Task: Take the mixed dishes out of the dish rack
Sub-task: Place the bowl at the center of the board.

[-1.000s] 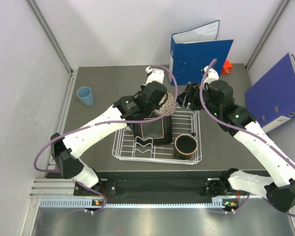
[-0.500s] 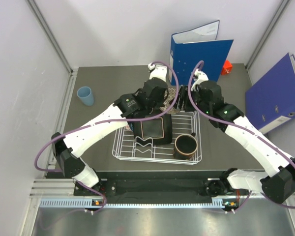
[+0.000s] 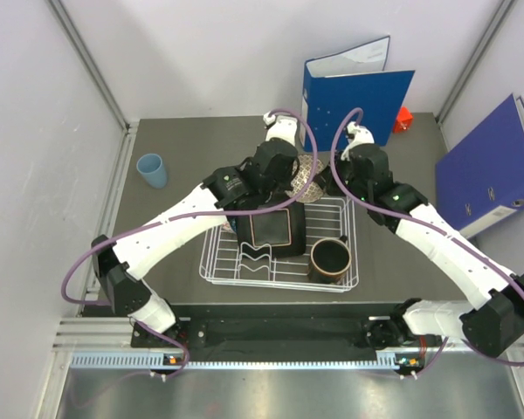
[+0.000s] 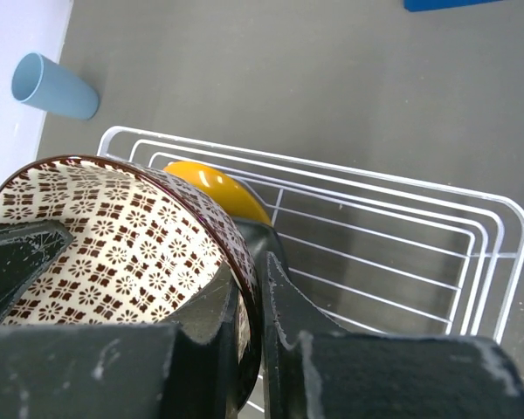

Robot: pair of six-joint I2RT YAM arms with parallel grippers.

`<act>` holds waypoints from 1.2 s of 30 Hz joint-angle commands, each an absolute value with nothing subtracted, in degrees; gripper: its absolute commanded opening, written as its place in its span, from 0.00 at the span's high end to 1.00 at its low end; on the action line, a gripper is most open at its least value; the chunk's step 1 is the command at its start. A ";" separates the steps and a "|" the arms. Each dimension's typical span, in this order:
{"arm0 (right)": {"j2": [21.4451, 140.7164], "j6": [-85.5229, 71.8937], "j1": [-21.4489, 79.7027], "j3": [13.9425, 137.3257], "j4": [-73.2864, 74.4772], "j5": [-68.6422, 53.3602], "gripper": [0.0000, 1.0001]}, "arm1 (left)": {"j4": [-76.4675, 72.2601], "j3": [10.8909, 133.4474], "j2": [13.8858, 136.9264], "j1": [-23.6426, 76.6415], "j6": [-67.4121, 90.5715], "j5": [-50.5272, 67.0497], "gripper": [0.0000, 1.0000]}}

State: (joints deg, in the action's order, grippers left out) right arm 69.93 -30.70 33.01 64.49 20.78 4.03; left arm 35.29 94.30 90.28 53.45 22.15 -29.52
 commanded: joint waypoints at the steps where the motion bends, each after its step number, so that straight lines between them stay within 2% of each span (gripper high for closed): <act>1: 69.00 -29.27 33.84 64.78 20.57 6.15 1.00 | 28.13 95.63 88.50 53.26 22.41 -30.14 1.00; 3: 68.38 -29.27 33.84 64.86 20.30 6.41 1.00 | 28.12 95.63 88.51 53.26 21.98 -30.23 1.00; 4: 68.20 -29.35 33.75 65.30 20.48 6.59 1.00 | 28.04 95.71 88.51 53.26 21.71 -30.58 0.96; 5: 67.94 -29.36 33.75 65.74 20.65 6.94 1.00 | 28.04 95.80 88.51 53.26 21.62 -30.76 0.69; 7: 67.76 -29.53 33.66 67.57 21.27 9.12 1.00 | 27.95 95.80 88.16 53.17 21.62 -31.98 0.28; 8: 67.42 -29.71 33.49 68.20 21.97 9.58 1.00 | 27.69 95.80 87.89 53.17 21.80 -32.69 0.01; 13: 67.76 -31.99 28.66 75.21 25.22 13.62 1.00 | 26.89 95.10 84.83 51.33 24.16 -35.77 0.01; 18: 71.62 -38.91 13.21 78.75 28.39 12.93 1.00 | 25.32 90.90 80.78 49.66 25.84 -38.32 0.01; 20: 74.86 -41.30 2.88 79.01 28.13 6.35 1.00 | 24.88 89.13 78.58 49.57 25.40 -38.41 0.01; 23: 81.28 -45.34 -3.93 80.68 30.23 4.74 1.00 | 24.96 86.23 76.99 49.57 24.52 -36.48 0.01; 28: 87.88 -47.02 -5.10 80.86 31.02 10.71 1.00 | 25.05 82.97 75.59 49.31 26.45 -35.25 0.01; 36: 97.20 -46.23 -5.10 81.64 29.00 13.44 1.00 | 25.57 78.93 75.15 48.96 27.42 -33.23 0.01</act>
